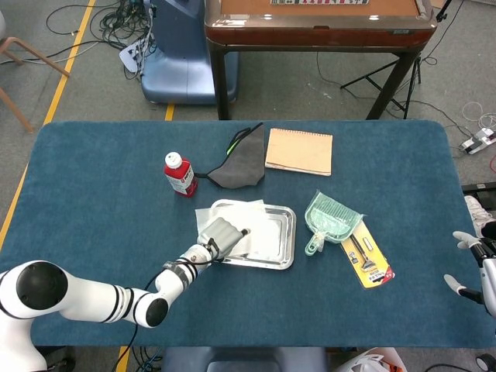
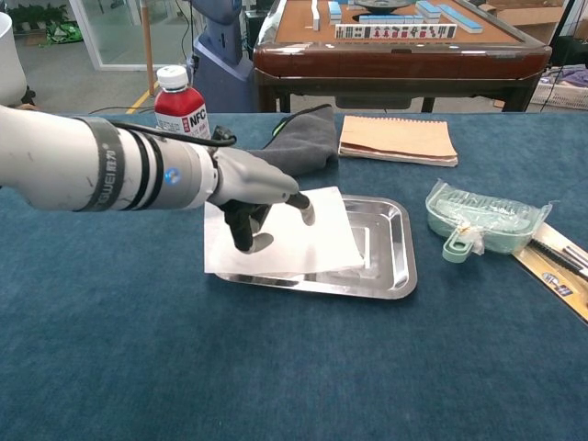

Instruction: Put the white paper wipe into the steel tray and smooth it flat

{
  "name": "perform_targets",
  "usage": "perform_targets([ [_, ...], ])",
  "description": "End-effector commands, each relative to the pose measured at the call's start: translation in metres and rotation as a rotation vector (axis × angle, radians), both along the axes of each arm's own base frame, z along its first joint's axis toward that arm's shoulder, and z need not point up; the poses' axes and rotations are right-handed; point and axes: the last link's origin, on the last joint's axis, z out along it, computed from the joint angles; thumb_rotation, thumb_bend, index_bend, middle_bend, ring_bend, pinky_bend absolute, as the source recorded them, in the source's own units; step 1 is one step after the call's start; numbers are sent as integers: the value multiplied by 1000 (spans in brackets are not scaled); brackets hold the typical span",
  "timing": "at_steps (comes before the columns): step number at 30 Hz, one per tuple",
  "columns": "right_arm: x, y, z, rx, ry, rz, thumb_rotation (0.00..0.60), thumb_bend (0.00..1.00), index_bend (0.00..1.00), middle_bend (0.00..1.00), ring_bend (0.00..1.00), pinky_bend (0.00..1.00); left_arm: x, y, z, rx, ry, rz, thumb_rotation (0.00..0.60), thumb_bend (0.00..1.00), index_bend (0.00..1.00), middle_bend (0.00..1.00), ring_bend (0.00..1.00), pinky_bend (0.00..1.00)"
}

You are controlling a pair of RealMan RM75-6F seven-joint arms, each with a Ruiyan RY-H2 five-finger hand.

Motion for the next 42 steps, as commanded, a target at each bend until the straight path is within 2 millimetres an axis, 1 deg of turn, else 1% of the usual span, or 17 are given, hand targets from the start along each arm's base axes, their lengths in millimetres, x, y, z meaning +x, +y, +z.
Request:
perform_targets([
  [1,-1,0,0,2,0,-2,600,69,275,386,284,344,-4,12,2,45,-6,33,600,529,142,1000,1000,1000],
  [5,0,-1,-1,3,-1,2,600,70,281,386,284,344,-5,22,-1,86,-25,64,600,529,118,1000,1000,1000],
  [11,-2,-1,-1,4,-1,-4,600,69,287,386,284,344,-3,33,-7,115,-50,98,600,528,115,1000,1000,1000],
  [19,-4,0,0,0,-3,-12,600,70,287,386,284,344,-1,40,-19,127,-34,110,600,528,115,1000,1000,1000],
  [26,-5,0,0,1,-5,-14,600,70,287,386,284,344,1,41,-27,127,-29,118,600,529,115,1000,1000,1000],
  [42,-6,2,2,-8,-3,-18,600,70,287,386,284,344,5,31,-40,98,10,82,600,528,115,1000,1000,1000],
])
